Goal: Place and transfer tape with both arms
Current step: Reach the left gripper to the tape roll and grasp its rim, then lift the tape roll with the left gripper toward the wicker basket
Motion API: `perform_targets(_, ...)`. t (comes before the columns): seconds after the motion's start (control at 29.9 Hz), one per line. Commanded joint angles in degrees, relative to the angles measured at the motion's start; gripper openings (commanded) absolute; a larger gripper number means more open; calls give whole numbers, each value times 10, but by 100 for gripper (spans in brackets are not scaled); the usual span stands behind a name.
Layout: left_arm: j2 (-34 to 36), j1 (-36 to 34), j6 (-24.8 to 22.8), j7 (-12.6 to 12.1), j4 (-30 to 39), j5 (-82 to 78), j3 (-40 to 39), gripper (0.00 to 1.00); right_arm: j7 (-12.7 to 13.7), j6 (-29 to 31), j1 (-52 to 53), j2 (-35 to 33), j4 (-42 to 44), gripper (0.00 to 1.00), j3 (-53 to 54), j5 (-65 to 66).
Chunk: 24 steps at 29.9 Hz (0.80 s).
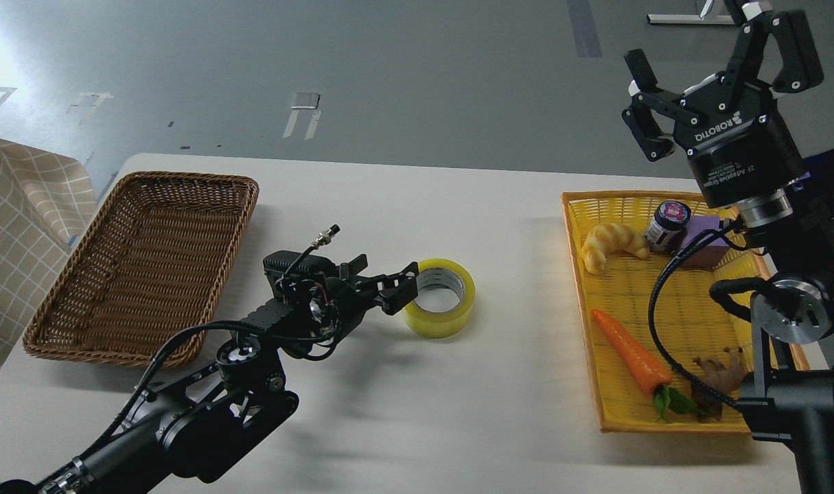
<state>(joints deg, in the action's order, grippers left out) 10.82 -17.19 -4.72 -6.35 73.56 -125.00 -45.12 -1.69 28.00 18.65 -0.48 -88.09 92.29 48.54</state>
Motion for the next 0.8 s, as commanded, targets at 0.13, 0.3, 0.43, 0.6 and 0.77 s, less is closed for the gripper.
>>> perform_targets(0.13,-7,-12,1,-1,-10,0,21,98,-1,0,-10,-11,-3,100,1,0)
perform_targets(0.3,-17,-27,1,-2,-13,0,35,98,0,0,-16,-13,-5,100,2,0)
perform_targets(0.43,-17,-37,1,-12,-20,0,50,98,0,0,-16,-14,-6,100,3,0)
perform_targets(0.6,-17,-43,1,-12,-33,0,58,98,-1,0,-17,-17,-5,100,4,0)
perform_targets(0.77,-29,-64,14,-13,-69,0,85,98,-1,0,-27,-24,-4,100,10,0)
